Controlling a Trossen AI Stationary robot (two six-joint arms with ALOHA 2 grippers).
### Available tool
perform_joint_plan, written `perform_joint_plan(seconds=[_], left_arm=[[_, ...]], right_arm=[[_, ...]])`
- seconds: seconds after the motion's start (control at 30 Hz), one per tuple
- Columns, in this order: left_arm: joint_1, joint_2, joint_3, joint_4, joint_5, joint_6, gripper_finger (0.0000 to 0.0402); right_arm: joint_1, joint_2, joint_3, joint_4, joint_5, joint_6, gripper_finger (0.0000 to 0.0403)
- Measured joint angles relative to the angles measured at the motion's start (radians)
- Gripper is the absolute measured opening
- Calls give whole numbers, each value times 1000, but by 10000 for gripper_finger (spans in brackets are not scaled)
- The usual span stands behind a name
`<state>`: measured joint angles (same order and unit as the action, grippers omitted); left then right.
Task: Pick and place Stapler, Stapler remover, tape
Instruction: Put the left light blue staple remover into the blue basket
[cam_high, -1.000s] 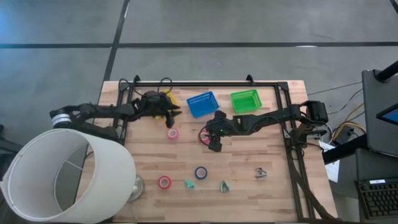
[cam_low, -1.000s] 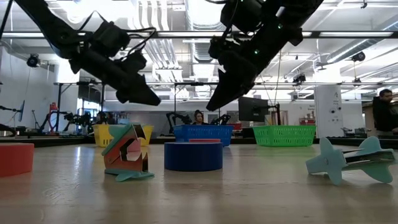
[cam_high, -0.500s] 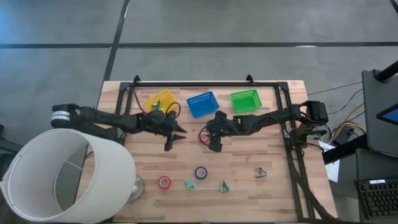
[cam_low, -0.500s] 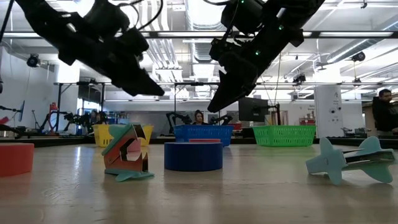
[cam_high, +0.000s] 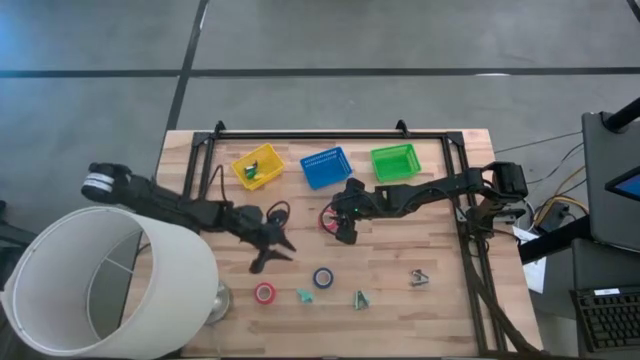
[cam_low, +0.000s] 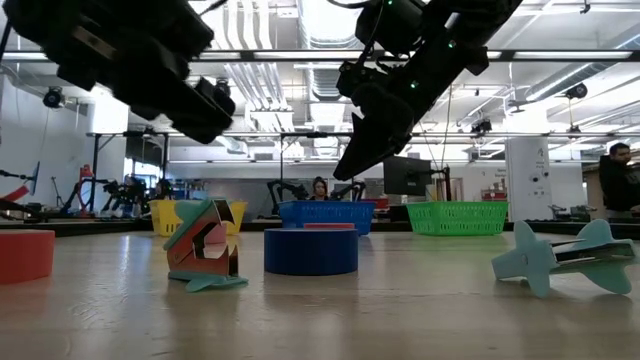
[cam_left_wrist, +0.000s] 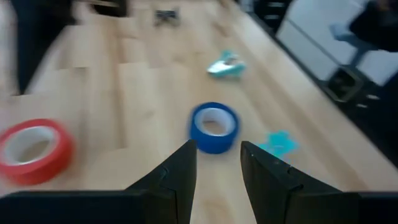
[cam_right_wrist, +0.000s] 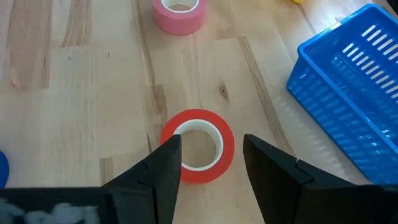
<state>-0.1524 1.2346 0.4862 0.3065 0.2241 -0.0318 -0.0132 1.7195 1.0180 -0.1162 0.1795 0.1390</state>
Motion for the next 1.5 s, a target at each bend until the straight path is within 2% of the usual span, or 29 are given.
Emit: perform_joint_plan(seconds=[0.3, 0.4, 0.8, 1.07, 1.5], left_arm=[[-119, 74, 0, 101, -12, -4, 126], [-125, 118, 0, 146, -13, -3, 126], [-126, 352, 89, 150, -10, 57, 126], [-126, 439, 157, 149, 134, 56, 126], [-144, 510, 194, 149, 152, -4, 126]], right_arm=[[1, 0, -6, 3, 0, 10, 166], [0, 0, -11, 2, 0, 30, 166], [0, 0, -16, 1, 0, 19, 166], [0, 1, -20, 0, 0, 18, 166], [0, 1, -23, 1, 0, 15, 166]])
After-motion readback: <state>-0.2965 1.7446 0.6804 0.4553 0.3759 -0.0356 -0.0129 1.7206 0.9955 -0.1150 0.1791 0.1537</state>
